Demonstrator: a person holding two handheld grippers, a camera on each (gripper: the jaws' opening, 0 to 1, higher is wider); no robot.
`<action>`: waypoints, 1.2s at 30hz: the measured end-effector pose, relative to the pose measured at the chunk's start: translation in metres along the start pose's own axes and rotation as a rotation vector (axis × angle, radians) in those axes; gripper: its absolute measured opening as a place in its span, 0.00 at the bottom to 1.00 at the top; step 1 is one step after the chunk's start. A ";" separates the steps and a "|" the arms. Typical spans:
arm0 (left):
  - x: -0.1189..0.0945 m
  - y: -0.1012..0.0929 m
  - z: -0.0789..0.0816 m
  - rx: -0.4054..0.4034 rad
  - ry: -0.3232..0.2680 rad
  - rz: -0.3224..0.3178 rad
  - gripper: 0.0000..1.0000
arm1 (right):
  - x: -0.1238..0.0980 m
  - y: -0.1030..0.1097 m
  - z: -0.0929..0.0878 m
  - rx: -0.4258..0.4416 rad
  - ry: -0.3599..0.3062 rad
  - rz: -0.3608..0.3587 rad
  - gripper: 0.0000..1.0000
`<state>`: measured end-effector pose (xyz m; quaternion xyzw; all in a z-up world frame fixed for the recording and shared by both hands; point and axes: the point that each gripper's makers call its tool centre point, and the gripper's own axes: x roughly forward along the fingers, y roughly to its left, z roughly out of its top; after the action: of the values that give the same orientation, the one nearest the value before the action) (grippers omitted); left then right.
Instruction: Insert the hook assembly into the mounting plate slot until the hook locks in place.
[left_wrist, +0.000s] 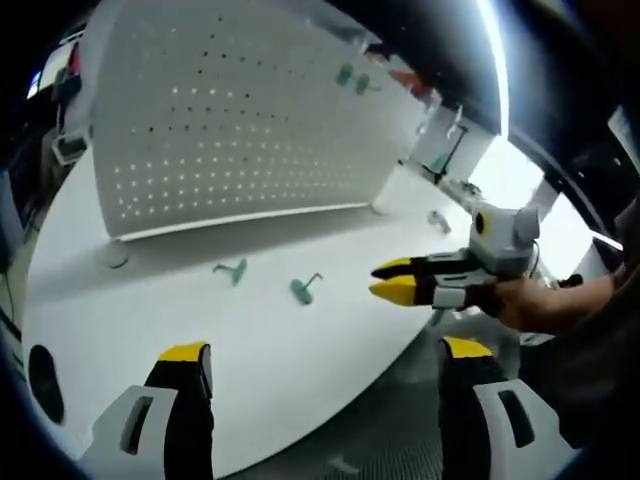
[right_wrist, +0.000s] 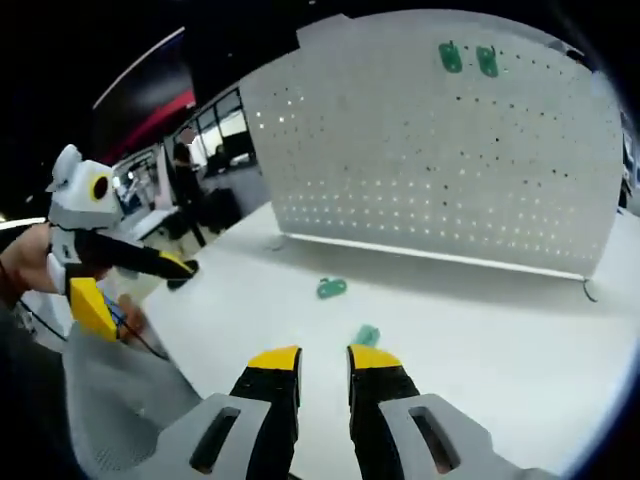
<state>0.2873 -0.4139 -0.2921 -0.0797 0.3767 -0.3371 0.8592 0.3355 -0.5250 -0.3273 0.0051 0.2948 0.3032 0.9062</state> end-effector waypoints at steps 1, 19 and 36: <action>0.000 0.000 0.000 -0.001 0.000 0.000 0.95 | 0.002 0.000 0.000 0.001 0.003 0.002 0.16; 0.011 0.015 0.001 -0.033 0.027 0.004 0.94 | 0.062 -0.021 -0.028 0.079 0.109 -0.001 0.16; 0.018 0.020 -0.001 -0.046 0.049 -0.004 0.93 | 0.086 -0.056 -0.019 0.106 0.132 -0.060 0.15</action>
<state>0.3055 -0.4106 -0.3117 -0.0921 0.4050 -0.3320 0.8469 0.4108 -0.5263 -0.3992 0.0241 0.3696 0.2594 0.8919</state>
